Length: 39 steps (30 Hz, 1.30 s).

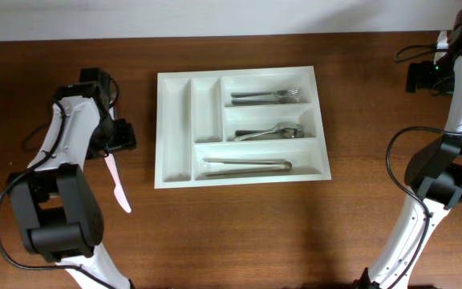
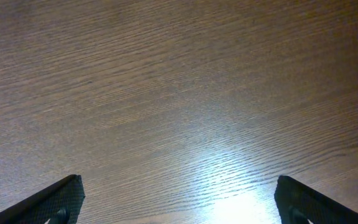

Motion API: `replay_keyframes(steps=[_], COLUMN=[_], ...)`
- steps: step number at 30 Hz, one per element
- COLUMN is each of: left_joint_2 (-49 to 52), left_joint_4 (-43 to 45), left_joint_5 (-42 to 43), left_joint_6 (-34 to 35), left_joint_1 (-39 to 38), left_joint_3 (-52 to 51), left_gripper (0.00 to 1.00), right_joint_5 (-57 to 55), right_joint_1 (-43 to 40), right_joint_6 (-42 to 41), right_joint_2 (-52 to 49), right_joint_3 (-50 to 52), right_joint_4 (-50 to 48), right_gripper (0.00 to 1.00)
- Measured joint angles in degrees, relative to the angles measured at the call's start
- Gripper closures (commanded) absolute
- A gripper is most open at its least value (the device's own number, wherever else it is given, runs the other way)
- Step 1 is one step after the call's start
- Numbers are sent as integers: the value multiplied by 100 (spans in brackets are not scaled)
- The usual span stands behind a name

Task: Pack container
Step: 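Adjust the left gripper position above the white utensil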

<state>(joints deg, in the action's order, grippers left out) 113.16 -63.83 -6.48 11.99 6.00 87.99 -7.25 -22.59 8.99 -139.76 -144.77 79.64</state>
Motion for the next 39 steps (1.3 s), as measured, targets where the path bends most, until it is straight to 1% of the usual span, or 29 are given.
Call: replay_keyframes(steps=[3,13,31,39], left_joint_2=[0,0,0,0], left_joint_4=[-4,15,369,595], left_joint_5=[4,109,201,212], left_joint_6=[240,511,632,824], left_joint_1=[120,238,240,240], left_joint_3=[-2,-358,-927,-1121], left_gripper=[25,24,25,24], right_joint_5=[0,0,0,0], right_joint_1=[0,0,0,0], right_joint_6=[0,0,-2,0], right_joint_2=[0,0,0,0], right_joint_3=[0,0,0,0], right_joint_4=[0,0,0,0], right_gripper=[1,1,1,1])
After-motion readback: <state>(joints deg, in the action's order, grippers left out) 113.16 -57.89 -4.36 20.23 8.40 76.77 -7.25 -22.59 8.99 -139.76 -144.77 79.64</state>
